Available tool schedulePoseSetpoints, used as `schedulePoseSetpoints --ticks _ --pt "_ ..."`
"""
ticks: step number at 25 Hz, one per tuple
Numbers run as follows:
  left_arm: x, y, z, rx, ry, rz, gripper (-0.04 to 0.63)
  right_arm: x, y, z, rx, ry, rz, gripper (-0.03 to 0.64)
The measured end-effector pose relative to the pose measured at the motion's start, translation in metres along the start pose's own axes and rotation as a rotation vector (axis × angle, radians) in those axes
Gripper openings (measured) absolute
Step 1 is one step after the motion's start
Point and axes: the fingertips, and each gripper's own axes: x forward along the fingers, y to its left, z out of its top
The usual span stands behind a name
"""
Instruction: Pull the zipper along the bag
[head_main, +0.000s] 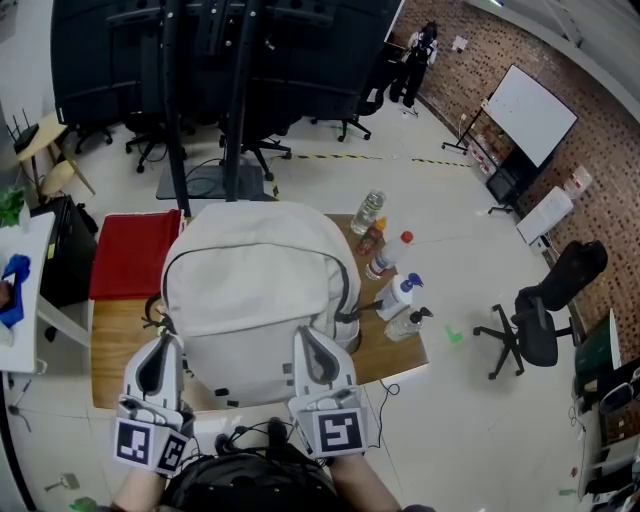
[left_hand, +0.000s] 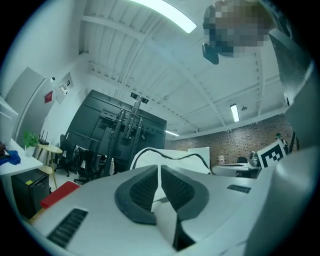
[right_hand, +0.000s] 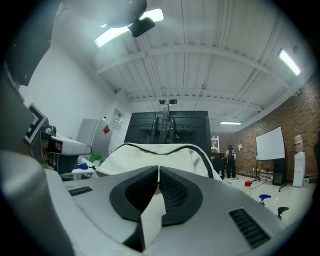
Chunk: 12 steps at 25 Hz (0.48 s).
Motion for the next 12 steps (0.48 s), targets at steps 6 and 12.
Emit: schedulePoseSetpoints --ticks 6,12 --pt "0.003 -0.006 -0.002 0.008 0.013 -0.012 0.014 0.000 0.020 -0.002 0.060 -0.005 0.051 0.032" --pt "0.003 -0.004 -0.011 0.001 0.038 -0.012 0.014 0.002 0.022 -0.006 0.053 0.013 0.062 0.029"
